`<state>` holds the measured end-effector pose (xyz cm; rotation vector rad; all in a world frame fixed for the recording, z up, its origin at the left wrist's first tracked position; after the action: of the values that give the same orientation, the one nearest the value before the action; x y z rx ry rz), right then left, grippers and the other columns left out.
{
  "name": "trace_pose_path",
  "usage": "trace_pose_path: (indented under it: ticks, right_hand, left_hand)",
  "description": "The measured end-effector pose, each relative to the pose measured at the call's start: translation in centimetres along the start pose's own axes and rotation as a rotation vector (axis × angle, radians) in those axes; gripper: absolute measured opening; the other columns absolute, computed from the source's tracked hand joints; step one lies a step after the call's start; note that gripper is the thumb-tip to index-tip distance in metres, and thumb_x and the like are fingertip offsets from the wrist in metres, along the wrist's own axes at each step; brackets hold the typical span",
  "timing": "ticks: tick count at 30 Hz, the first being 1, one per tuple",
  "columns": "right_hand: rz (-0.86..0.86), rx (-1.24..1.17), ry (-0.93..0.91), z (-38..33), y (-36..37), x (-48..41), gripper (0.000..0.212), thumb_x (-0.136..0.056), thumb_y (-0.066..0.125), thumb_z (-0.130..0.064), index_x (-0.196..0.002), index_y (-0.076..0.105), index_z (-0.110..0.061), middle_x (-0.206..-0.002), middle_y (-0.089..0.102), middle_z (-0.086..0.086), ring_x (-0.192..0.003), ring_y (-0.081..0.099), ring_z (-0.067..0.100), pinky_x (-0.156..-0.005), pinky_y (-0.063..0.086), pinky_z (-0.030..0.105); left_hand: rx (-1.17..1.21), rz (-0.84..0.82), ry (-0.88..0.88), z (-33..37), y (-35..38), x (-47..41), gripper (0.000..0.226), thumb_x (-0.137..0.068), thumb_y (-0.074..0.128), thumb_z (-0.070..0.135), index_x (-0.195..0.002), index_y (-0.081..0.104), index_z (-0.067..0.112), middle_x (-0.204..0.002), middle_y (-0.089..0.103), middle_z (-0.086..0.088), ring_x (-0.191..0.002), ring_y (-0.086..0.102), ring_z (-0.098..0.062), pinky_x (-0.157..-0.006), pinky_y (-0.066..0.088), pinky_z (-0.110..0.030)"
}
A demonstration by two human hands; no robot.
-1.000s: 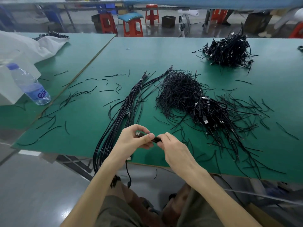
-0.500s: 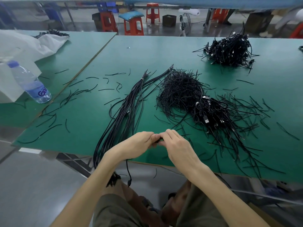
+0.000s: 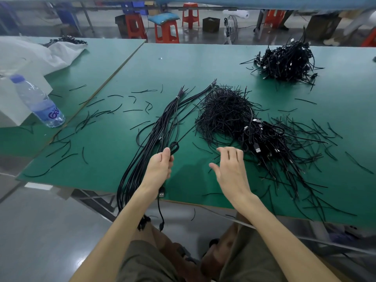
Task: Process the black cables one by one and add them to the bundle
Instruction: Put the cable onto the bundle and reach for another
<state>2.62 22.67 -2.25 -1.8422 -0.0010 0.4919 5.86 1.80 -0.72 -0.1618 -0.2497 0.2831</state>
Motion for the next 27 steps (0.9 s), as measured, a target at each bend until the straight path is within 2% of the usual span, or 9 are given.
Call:
trace_pose_path:
  ticks: [4, 8, 12, 18, 20, 22, 25, 27]
  right_hand:
    - [-0.039, -0.049, -0.05, -1.5, 0.9, -2.5, 0.037, -0.102, 0.058, -0.036, -0.13, 0.059, -0.012, -0.122, 0.053, 0.004, -0.114, 0.044, 0.023, -0.101, 0.04, 0.033]
    - [-0.169, -0.079, 0.042, -1.9, 2.8, -4.4, 0.027, -0.104, 0.054, -0.034, -0.12, 0.059, -0.012, -0.121, 0.053, 0.005, -0.113, 0.041, 0.022, -0.097, 0.038, 0.033]
    - [-0.202, -0.137, 0.135, -1.2, 3.9, -4.3, 0.015, -0.104, 0.056, -0.028, -0.103, 0.059, -0.014, -0.111, 0.056, 0.005, -0.1, 0.036, 0.019, -0.089, 0.035, 0.031]
    - [-0.215, -0.087, 0.112, -1.6, 4.3, -4.4, 0.018, -0.105, 0.054, -0.03, -0.107, 0.057, -0.012, -0.111, 0.056, 0.006, -0.104, 0.042, 0.023, -0.09, 0.037, 0.033]
    - [-0.147, -0.144, 0.118, -1.4, 3.9, -4.5, 0.02, -0.102, 0.058, -0.032, -0.108, 0.055, -0.013, -0.111, 0.056, 0.006, -0.102, 0.042, 0.022, -0.09, 0.039, 0.034]
    - [-0.073, -0.174, 0.145, -1.1, 3.3, -4.9, 0.032, -0.099, 0.063, -0.035, -0.116, 0.053, -0.011, -0.114, 0.052, 0.007, -0.105, 0.043, 0.023, -0.092, 0.04, 0.034]
    - [-0.124, -0.192, 0.217, -0.5, 3.2, -5.8, 0.043, -0.099, 0.063, -0.037, -0.129, 0.05, -0.008, -0.124, 0.048, 0.012, -0.114, 0.041, 0.026, -0.097, 0.039, 0.035]
    - [-0.172, -0.201, 0.256, -0.2, 3.5, -6.2, 0.037, -0.1, 0.061, -0.035, -0.126, 0.052, -0.01, -0.125, 0.048, 0.012, -0.115, 0.041, 0.026, -0.098, 0.039, 0.036]
  left_hand:
    - [0.033, -0.025, 0.006, 0.4, 0.8, 0.2, 0.041, -0.111, 0.036, 0.037, -0.083, 0.052, 0.012, -0.059, 0.037, 0.01, -0.048, 0.029, -0.007, -0.046, 0.027, -0.021]
    - [0.022, -0.059, 0.014, 0.6, 1.3, 0.6, 0.041, -0.111, 0.037, 0.036, -0.082, 0.052, 0.012, -0.056, 0.037, 0.011, -0.048, 0.029, -0.007, -0.046, 0.027, -0.02]
    - [0.03, -0.054, 0.015, 0.0, 0.7, 0.7, 0.041, -0.111, 0.036, 0.036, -0.082, 0.052, 0.011, -0.056, 0.036, 0.011, -0.048, 0.028, -0.007, -0.045, 0.026, -0.021]
    - [0.037, -0.034, -0.003, -0.9, 0.0, 0.5, 0.041, -0.111, 0.036, 0.037, -0.083, 0.052, 0.011, -0.057, 0.037, 0.011, -0.048, 0.029, -0.008, -0.047, 0.025, -0.023]
    - [0.046, -0.032, -0.005, -1.0, -0.1, 0.4, 0.041, -0.111, 0.036, 0.037, -0.084, 0.052, 0.011, -0.056, 0.036, 0.011, -0.048, 0.028, -0.008, -0.046, 0.025, -0.022]
    - [0.052, -0.03, -0.008, -0.9, 0.0, 0.3, 0.041, -0.111, 0.036, 0.037, -0.084, 0.051, 0.011, -0.056, 0.035, 0.01, -0.048, 0.028, -0.008, -0.046, 0.024, -0.023]
    - [0.056, -0.037, -0.017, -0.8, 0.3, 0.3, 0.04, -0.111, 0.036, 0.036, -0.084, 0.051, 0.011, -0.057, 0.035, 0.01, -0.049, 0.027, -0.009, -0.048, 0.024, -0.024]
    - [0.059, -0.055, -0.018, -0.8, 0.7, 0.5, 0.04, -0.111, 0.035, 0.036, -0.084, 0.051, 0.011, -0.058, 0.034, 0.009, -0.049, 0.027, -0.009, -0.049, 0.023, -0.026]
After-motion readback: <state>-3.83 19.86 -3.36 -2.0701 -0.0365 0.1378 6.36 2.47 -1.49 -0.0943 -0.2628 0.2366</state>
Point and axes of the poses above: each hand's wrist, its own x-axis away from the middle knuckle, its own y-axis out of the palm, z = x × y, the point moved 2 cm from there along -x, towards the middle knuckle
